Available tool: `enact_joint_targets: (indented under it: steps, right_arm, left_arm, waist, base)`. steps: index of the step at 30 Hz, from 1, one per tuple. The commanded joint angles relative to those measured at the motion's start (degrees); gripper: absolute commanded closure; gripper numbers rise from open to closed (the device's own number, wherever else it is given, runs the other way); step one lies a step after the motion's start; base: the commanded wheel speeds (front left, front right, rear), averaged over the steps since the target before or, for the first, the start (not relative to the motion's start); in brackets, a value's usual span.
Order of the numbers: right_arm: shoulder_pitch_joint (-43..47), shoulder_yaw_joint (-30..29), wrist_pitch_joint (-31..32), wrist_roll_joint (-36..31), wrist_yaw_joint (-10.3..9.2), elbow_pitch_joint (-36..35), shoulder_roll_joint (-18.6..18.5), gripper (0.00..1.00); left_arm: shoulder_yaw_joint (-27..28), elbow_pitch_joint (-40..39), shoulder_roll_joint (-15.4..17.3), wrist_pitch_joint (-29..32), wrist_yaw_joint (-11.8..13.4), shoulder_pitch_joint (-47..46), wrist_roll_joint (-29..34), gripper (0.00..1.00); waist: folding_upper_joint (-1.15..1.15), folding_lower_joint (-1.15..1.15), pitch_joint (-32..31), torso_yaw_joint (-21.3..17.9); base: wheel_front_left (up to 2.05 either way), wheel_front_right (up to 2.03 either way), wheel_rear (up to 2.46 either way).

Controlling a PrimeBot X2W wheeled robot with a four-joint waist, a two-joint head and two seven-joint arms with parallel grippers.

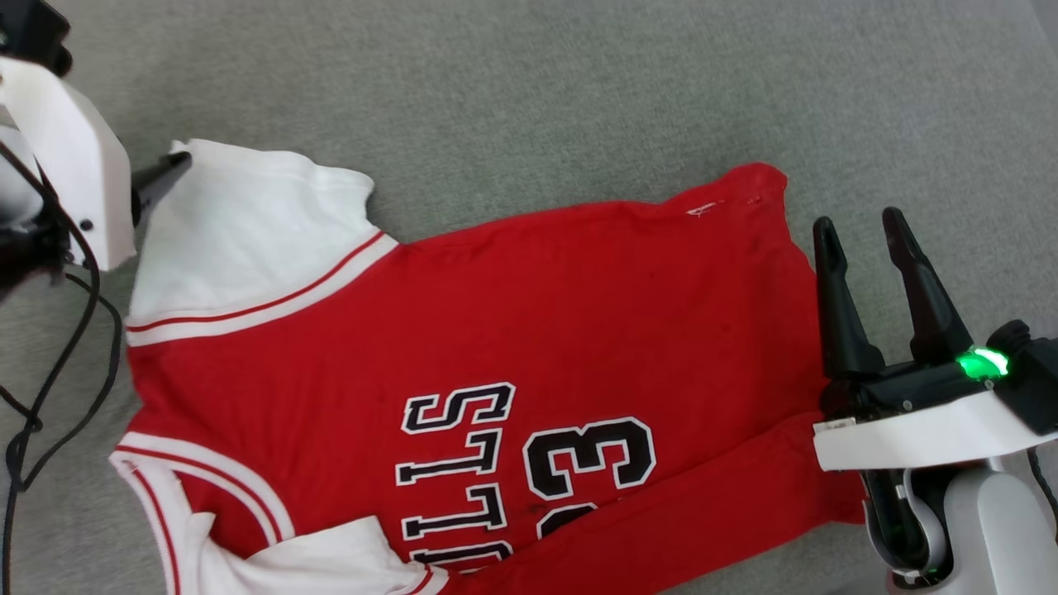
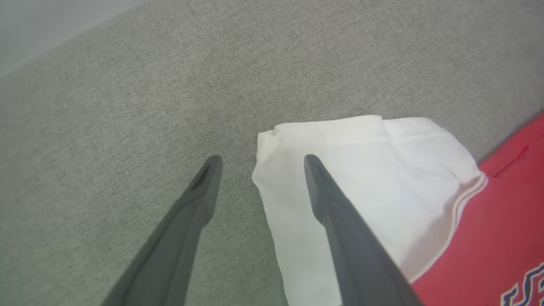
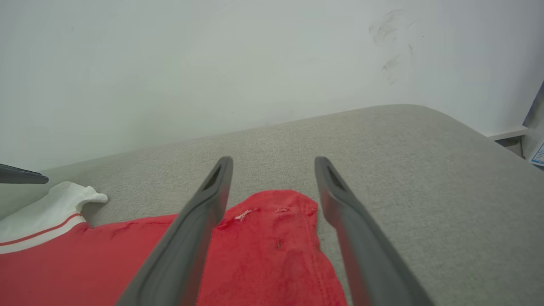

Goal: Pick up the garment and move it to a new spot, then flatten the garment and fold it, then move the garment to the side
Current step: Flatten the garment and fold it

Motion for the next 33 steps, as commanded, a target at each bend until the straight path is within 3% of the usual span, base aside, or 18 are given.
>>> enact_joint_targets:
  steps: [1, 9, 10, 11, 12, 20, 25, 33]
  right_arm:
    - [-1.32, 0.44, -0.47, 0.10, -0.02, 0.37, 0.35, 0.00]
    - [-3.05, 1.78, -1.65, -0.34, -0.02, 2.33, 0.72, 0.00]
    - [-3.17, 2.17, -1.65, -0.42, -0.02, 2.65, 0.75, 0.00]
    - [-3.27, 2.44, -1.78, -0.45, -0.02, 2.98, 0.76, 0.00]
    - [-3.28, 2.67, -1.94, -0.61, -0.02, 3.26, 0.78, 0.00]
    - [-2.28, 1.07, -0.39, -1.92, -0.02, 4.67, -0.71, 0.00]
    - [-1.05, -0.10, 4.04, -2.82, -0.02, 4.32, -3.41, 0.00]
    - [-0.14, -2.86, 24.64, -3.14, -0.02, 2.66, -11.37, 0.00]
  left_arm:
    - [-0.03, 0.79, 0.40, 1.81, 0.41, -1.50, -0.43, 0.00]
    - [-2.63, 3.23, 1.61, 7.93, 1.98, -2.19, 0.95, 0.00]
    - [-3.03, 3.63, 1.75, 8.69, 2.10, -1.77, 0.75, 0.13]
    - [-3.20, 3.74, 1.75, 8.97, 2.16, -1.46, 0.53, 0.79]
    - [-3.10, 3.79, 1.54, 8.78, 2.19, -1.18, 0.26, 1.00]
    - [-0.91, 3.19, -0.62, 0.03, 1.52, 0.42, -0.26, 1.00]
    - [-0.71, 0.97, -2.04, -6.72, 0.45, 3.46, -0.57, 1.00]
    - [-0.42, -7.04, -3.92, -14.57, -0.53, 9.63, -2.41, 1.00]
  waist:
    - [0.00, -0.01, 2.15, -1.70]
    - [0.00, -0.01, 4.29, -2.91]
    - [0.00, -0.01, 4.30, -2.99]
    - [0.00, -0.01, 4.23, -3.04]
    - [0.00, -0.01, 4.05, -3.03]
    - [0.00, -0.01, -0.12, -1.18]
    - [0.00, -0.01, -4.84, 1.45]
    - [0.00, -0.01, -9.82, 6.67]
  base:
    - [0.00, 0.00, 0.00]
    - [0.00, 0.00, 0.00]
    - [0.00, 0.00, 0.00]
    - [0.00, 0.00, 0.00]
    - [0.00, 0.00, 0.00]
    - [0.00, 0.00, 0.00]
    - [0.00, 0.00, 0.00]
    - [0.00, 0.00, 0.00]
